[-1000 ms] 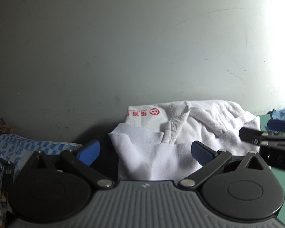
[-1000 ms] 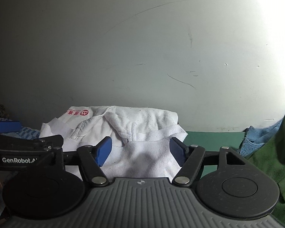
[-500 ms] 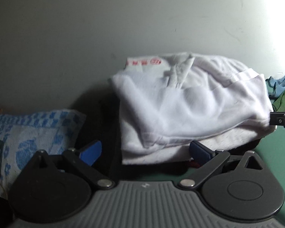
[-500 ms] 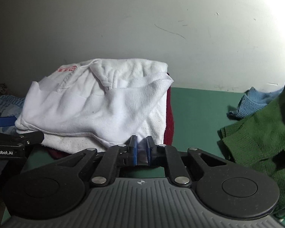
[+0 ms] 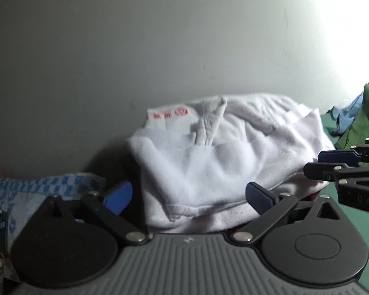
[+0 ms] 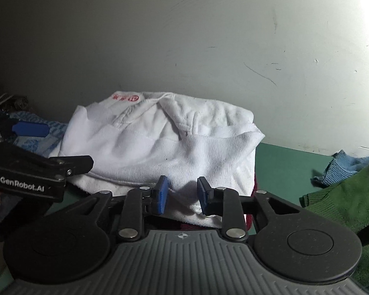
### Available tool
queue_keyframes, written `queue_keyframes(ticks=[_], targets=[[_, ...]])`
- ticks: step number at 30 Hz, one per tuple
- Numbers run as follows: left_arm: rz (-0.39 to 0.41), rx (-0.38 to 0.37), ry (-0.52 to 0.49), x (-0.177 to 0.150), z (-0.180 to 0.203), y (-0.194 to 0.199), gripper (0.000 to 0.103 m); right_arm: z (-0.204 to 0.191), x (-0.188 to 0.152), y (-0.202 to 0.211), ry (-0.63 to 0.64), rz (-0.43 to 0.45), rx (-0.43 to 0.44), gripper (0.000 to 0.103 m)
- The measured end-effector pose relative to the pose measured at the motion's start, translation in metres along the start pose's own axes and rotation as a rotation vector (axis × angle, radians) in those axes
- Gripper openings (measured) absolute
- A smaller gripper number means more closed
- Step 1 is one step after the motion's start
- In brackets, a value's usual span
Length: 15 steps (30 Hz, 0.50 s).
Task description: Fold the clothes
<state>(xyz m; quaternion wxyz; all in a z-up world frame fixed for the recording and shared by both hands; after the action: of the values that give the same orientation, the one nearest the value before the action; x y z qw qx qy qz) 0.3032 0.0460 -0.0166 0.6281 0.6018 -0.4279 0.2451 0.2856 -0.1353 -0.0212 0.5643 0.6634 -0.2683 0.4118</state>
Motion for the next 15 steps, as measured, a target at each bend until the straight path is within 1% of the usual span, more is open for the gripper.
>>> queue_keyframes(ticks=[1,3,6,8,9,11,12,13,14,15], targets=[[-0.006,-0.002,0.000,-0.001,0.000,-0.002,0.083,0.001,-0.003,-0.003,0.018,-0.005,-0.004,0.017],[-0.018,-0.005,-0.001,-0.003,-0.001,-0.005,0.082,0.004,-0.006,-0.004,0.037,-0.014,0.004,0.006],[-0.036,-0.010,-0.002,-0.006,-0.002,-0.010,0.086,0.011,-0.008,0.001,0.049,-0.020,0.032,0.000],[-0.048,-0.014,-0.003,-0.008,-0.003,-0.013,0.092,0.015,-0.011,0.002,0.075,-0.041,0.026,0.000],[-0.054,-0.016,-0.003,-0.009,-0.004,-0.015,0.092,0.018,-0.014,-0.003,0.059,-0.061,0.027,0.001],[-0.066,-0.019,-0.004,-0.010,-0.004,-0.018,0.088,0.026,-0.019,-0.012,0.029,-0.098,0.028,0.000],[-0.072,-0.021,-0.004,-0.011,-0.005,-0.020,0.087,0.029,-0.018,-0.007,0.008,-0.076,0.034,0.000],[-0.078,-0.023,-0.005,-0.012,-0.005,-0.021,0.088,0.033,-0.015,0.000,-0.034,-0.044,0.041,0.005],[-0.082,-0.023,0.001,-0.012,-0.006,-0.023,0.092,0.038,-0.013,0.008,-0.075,-0.012,0.047,0.009],[-0.085,-0.024,0.009,-0.012,-0.007,-0.024,0.094,0.042,-0.010,0.012,-0.119,0.006,0.045,0.023]])
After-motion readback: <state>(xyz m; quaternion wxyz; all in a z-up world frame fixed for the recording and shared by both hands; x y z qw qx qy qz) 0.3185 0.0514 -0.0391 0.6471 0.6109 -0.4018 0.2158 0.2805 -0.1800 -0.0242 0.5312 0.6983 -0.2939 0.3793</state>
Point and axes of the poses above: each gripper's, at about its wrist camera, not at the fingertips, and y roughly against the way its jaws point, z to its right, x to its top, the point moved 1 cm from there along -y, roughly the way its jaws point, and after that the axes turned 5 degrees about z, right-handed, at the moved point
